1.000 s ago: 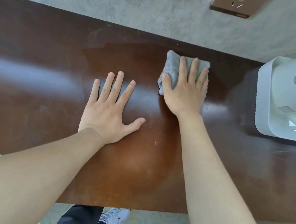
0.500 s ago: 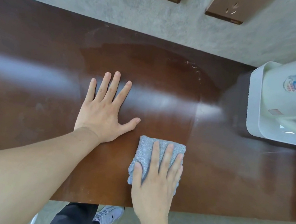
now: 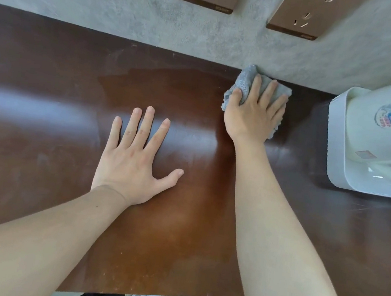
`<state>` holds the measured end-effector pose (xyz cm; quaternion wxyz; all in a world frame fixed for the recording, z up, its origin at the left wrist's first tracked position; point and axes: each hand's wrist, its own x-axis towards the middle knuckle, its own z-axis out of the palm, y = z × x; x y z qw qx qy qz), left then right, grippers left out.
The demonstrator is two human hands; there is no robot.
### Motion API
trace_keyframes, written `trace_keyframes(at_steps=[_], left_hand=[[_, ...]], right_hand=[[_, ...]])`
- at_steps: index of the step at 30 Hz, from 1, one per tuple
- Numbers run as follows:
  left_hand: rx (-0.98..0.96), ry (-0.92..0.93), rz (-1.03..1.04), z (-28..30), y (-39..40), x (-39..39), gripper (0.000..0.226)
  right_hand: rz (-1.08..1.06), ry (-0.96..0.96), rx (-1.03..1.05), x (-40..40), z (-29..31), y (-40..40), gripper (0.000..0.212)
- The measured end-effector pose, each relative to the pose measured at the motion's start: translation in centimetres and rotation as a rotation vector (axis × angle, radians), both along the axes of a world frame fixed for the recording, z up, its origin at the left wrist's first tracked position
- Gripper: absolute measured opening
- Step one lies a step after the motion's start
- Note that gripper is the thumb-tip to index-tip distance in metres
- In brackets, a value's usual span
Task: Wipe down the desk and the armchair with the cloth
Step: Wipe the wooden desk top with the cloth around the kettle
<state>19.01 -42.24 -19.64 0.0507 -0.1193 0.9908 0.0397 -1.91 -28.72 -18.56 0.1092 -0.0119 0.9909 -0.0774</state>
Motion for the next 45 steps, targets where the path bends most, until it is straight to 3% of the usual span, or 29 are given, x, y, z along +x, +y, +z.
trace_keyframes(at_steps=[5, 11, 14, 19, 24, 28, 34, 37, 40, 45], left_hand=[[0.007, -0.007, 0.01, 0.1, -0.1, 0.1, 0.098], [0.021, 0.012, 0.005, 0.0, 0.0, 0.3, 0.098], [0.022, 0.006, 0.003, 0.0, 0.0, 0.3, 0.098], [-0.001, -0.002, 0.003, 0.1, 0.0, 0.0, 0.099], [0.006, 0.005, 0.008, 0.0, -0.2, 0.0, 0.099], [0.0, 0.022, 0.005, 0.0, -0.1, 0.0, 0.099], [0.004, 0.037, 0.014, -0.1, -0.2, 0.3, 0.098], [0.01, 0.048, 0.016, -0.1, -0.2, 0.2, 0.099], [0.011, 0.055, 0.01, -0.2, -0.1, 0.4, 0.099], [0.01, 0.065, 0.023, -0.4, -0.2, 0.3, 0.098]], right_hand=[[0.341, 0.069, -0.087, 7.2, 0.1, -0.9, 0.06], [0.413, 0.002, -0.051, 17.2, 0.6, 4.5, 0.062], [0.35, -0.021, 0.044, 14.5, 1.0, 6.3, 0.066], [0.025, -0.005, 0.015, 4.2, 0.8, 3.2, 0.062], [0.239, -0.078, -0.016, 1.5, 0.3, -0.8, 0.063], [0.354, -0.018, -0.079, 7.8, 0.3, 1.2, 0.061], [0.11, -0.009, -0.063, 24.3, 0.6, 5.8, 0.061], [0.108, -0.073, -0.038, 29.3, 0.8, 6.7, 0.061], [0.139, -0.054, -0.011, 27.1, 0.8, 6.5, 0.062], [0.139, -0.013, -0.015, 14.8, 0.6, 3.3, 0.06]])
